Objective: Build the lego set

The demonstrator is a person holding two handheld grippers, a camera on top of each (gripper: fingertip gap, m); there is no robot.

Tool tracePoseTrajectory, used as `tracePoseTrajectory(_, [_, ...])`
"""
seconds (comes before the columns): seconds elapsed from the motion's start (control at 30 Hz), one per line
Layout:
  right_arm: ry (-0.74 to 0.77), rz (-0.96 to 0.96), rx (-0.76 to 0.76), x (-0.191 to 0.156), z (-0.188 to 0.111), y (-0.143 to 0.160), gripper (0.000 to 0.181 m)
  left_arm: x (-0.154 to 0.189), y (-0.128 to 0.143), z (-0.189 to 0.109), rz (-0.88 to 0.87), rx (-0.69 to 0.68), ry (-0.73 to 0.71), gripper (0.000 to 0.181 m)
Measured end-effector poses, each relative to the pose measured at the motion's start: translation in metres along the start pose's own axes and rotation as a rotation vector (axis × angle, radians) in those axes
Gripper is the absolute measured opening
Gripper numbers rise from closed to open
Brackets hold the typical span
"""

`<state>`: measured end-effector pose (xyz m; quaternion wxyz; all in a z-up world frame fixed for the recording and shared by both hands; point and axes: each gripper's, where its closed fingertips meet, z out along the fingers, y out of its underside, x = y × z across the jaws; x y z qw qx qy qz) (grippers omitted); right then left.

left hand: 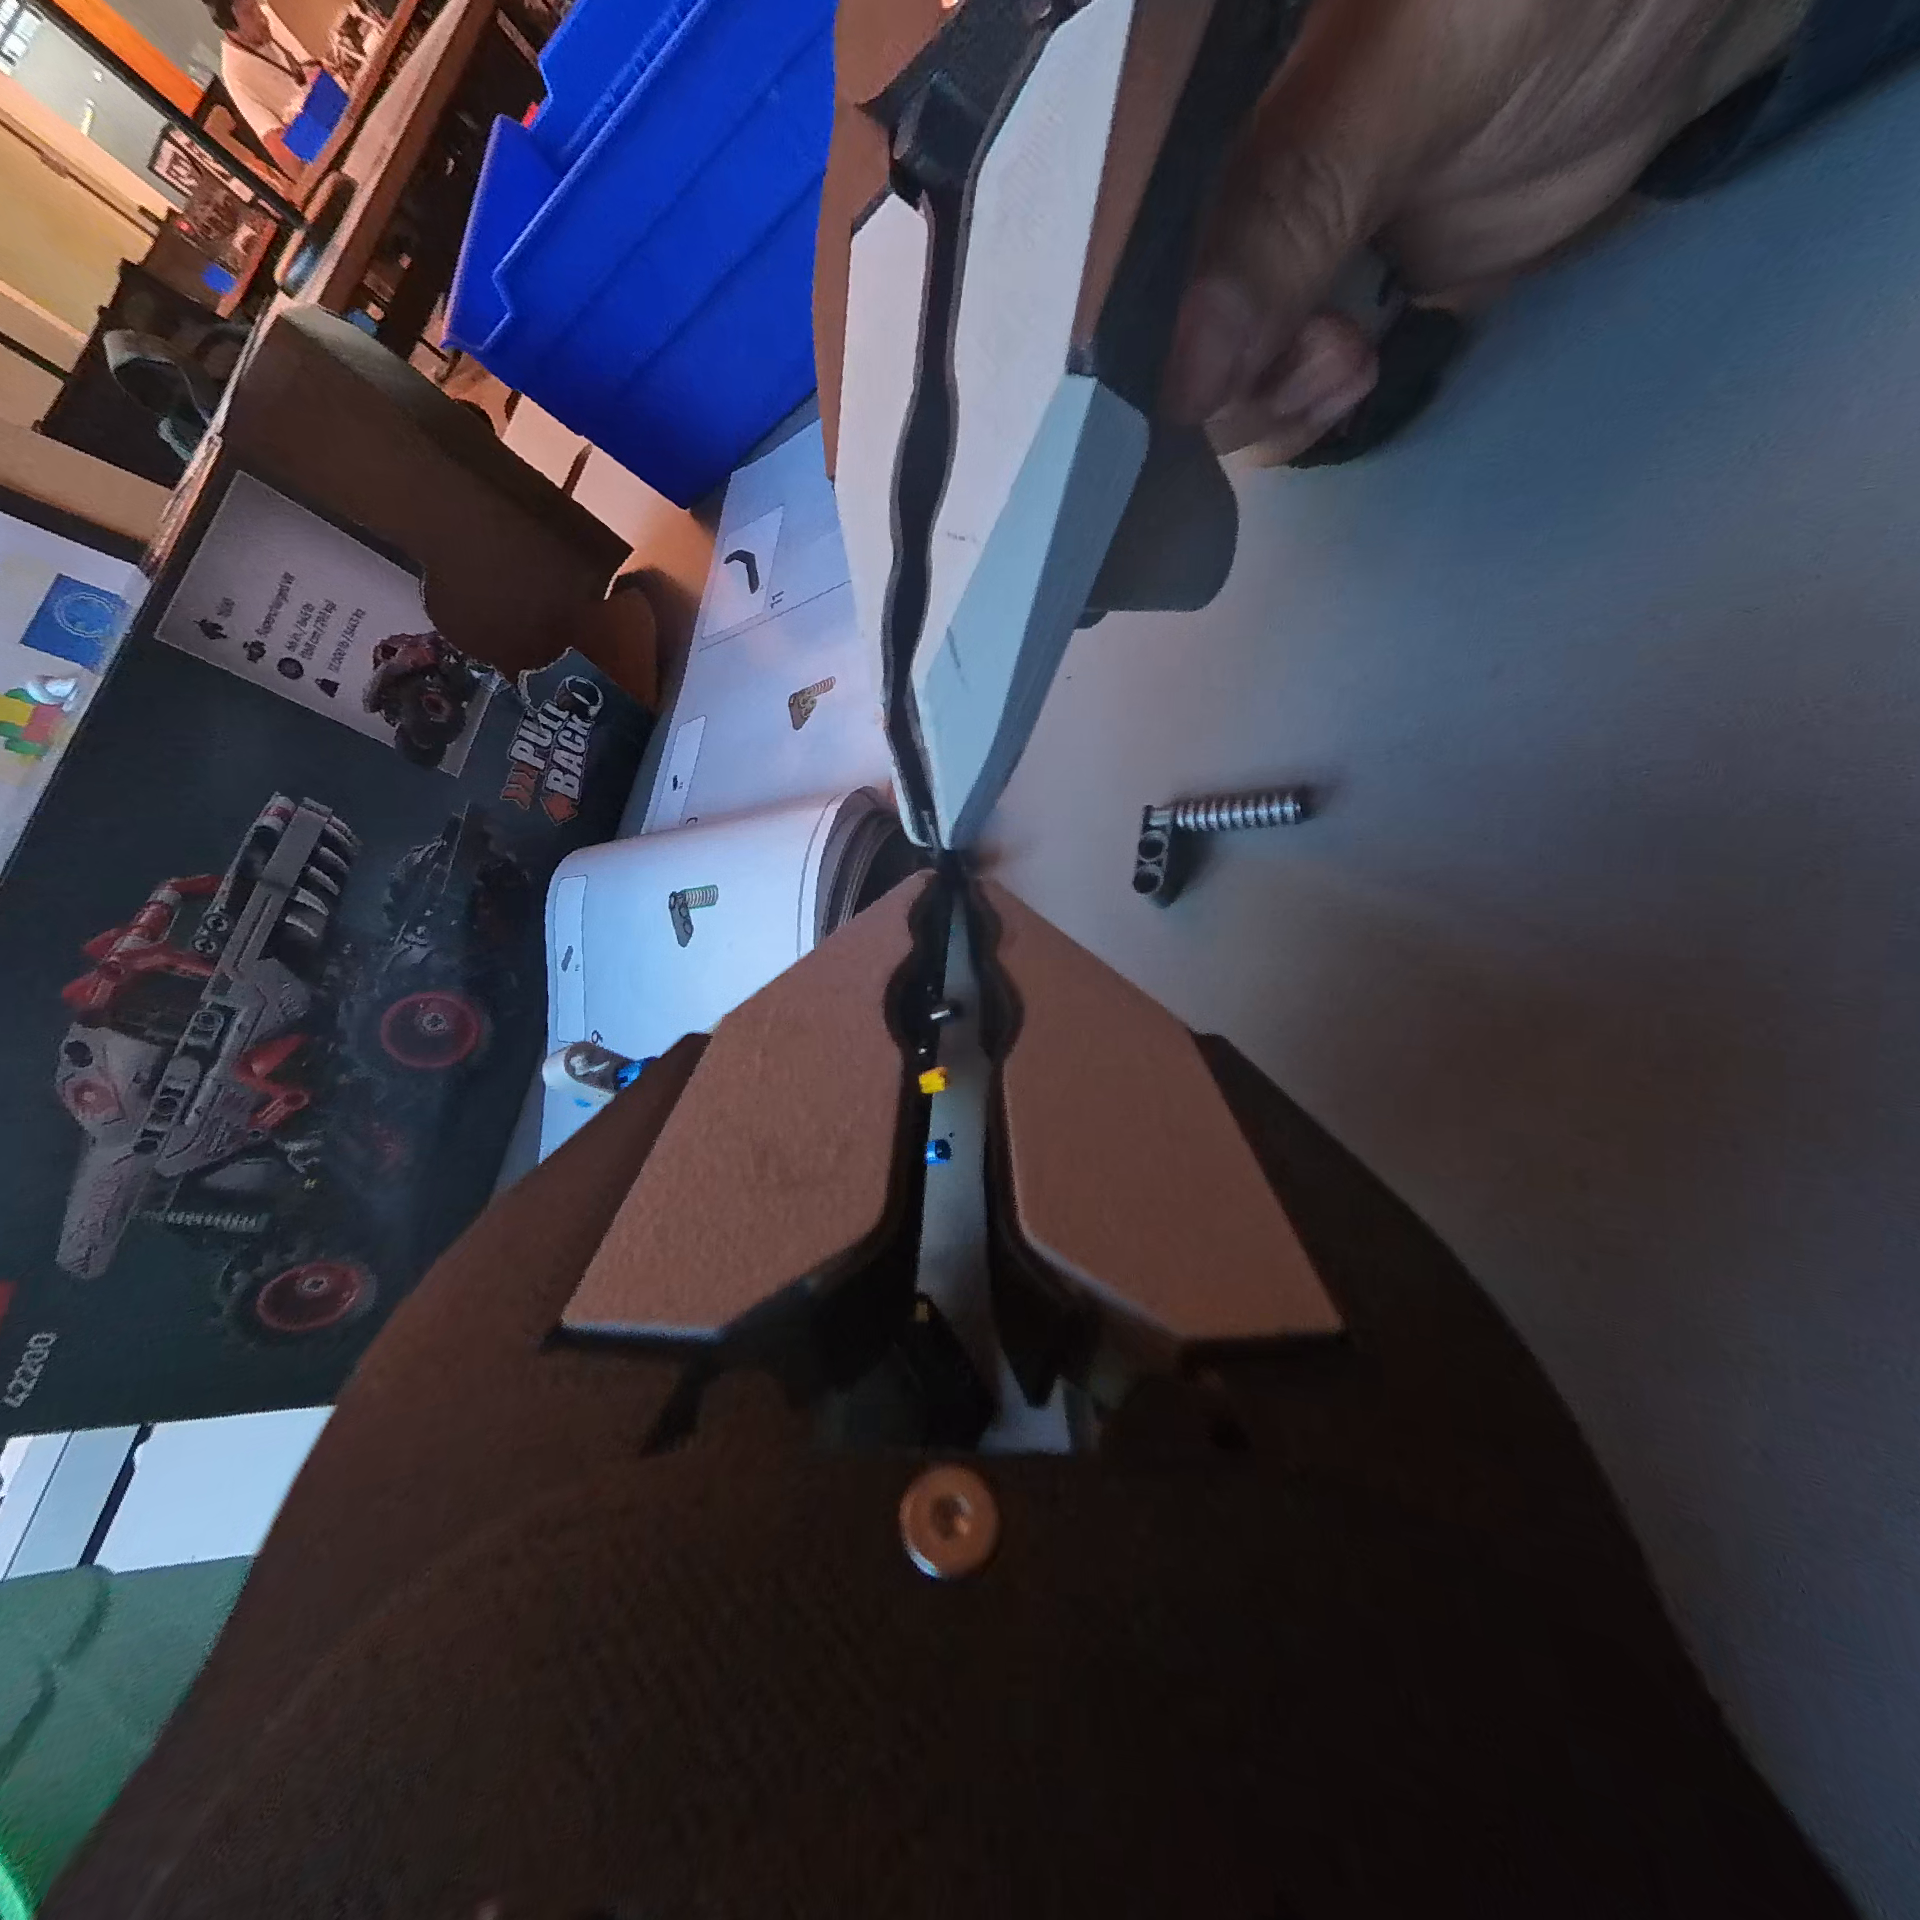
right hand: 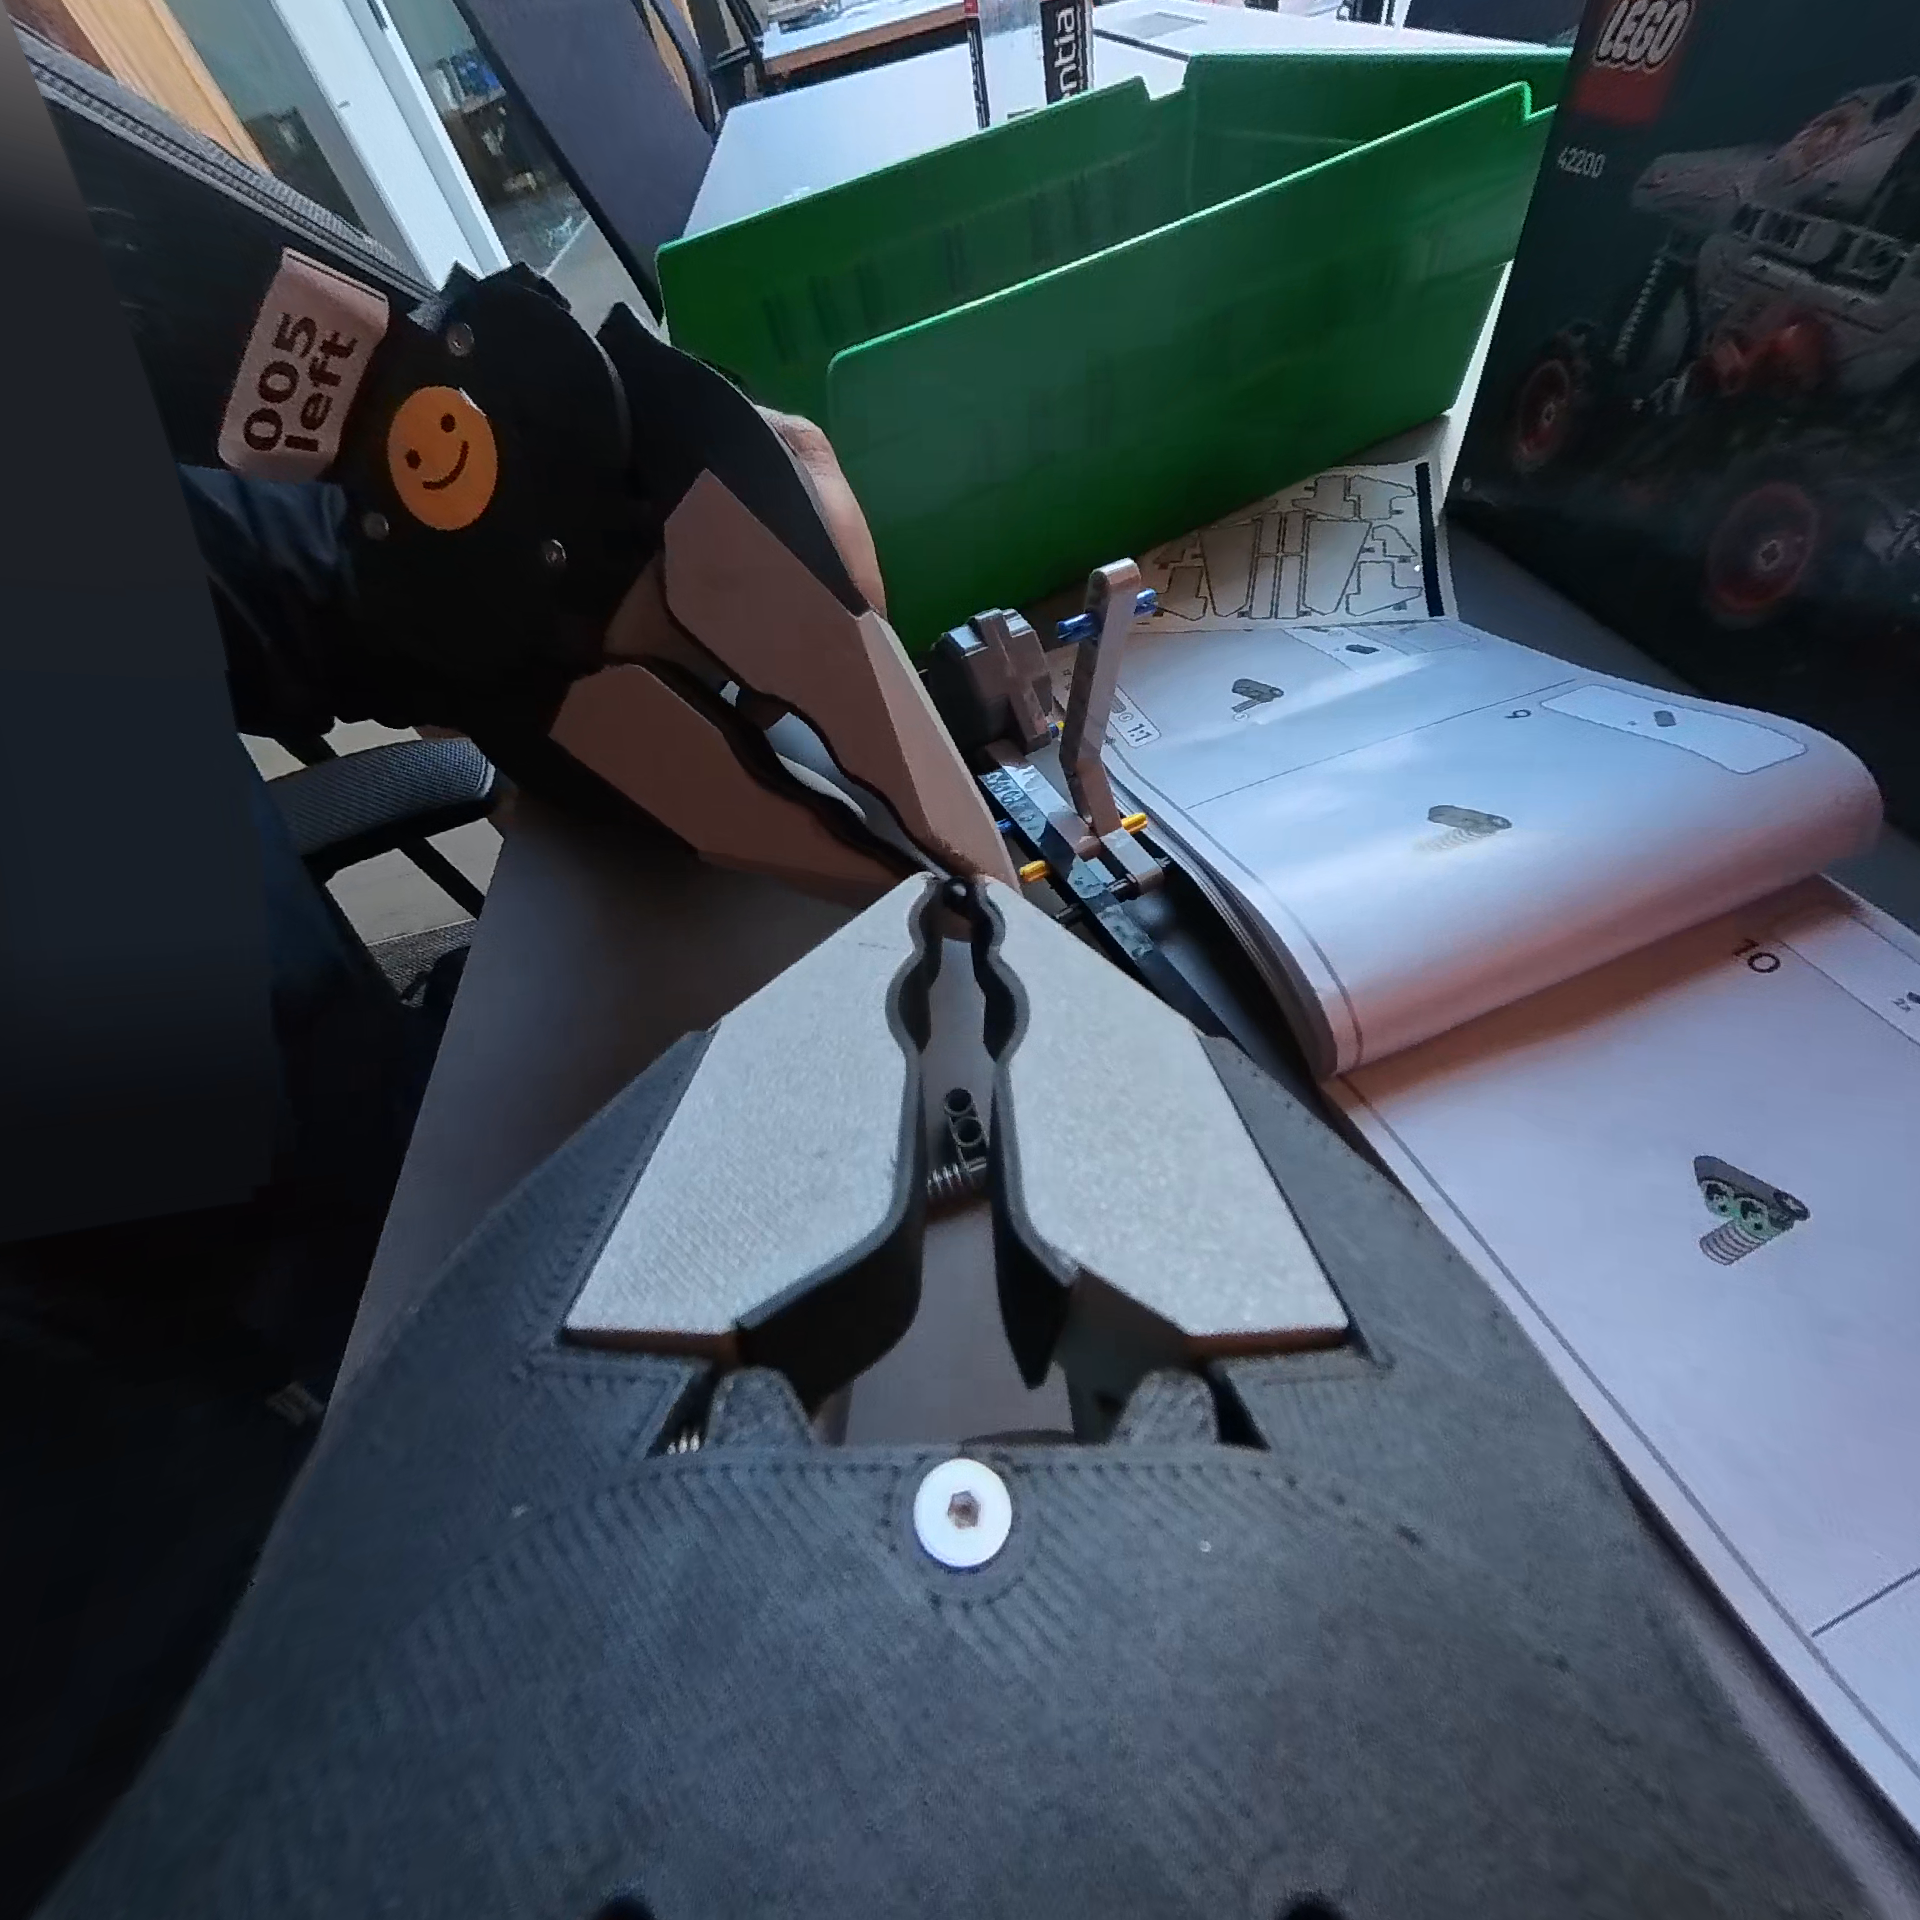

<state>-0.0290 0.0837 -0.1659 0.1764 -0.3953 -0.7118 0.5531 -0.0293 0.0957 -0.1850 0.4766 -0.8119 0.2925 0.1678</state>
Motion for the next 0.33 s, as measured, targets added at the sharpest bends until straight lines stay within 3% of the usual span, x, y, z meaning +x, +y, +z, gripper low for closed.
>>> tracePoseTrajectory(0.33, [0.028,-0.076,-0.079,0.003,-0.008,0.008,0.002,0.017,0.004,0.006,-0.09,-0.012,0.132,0.005])
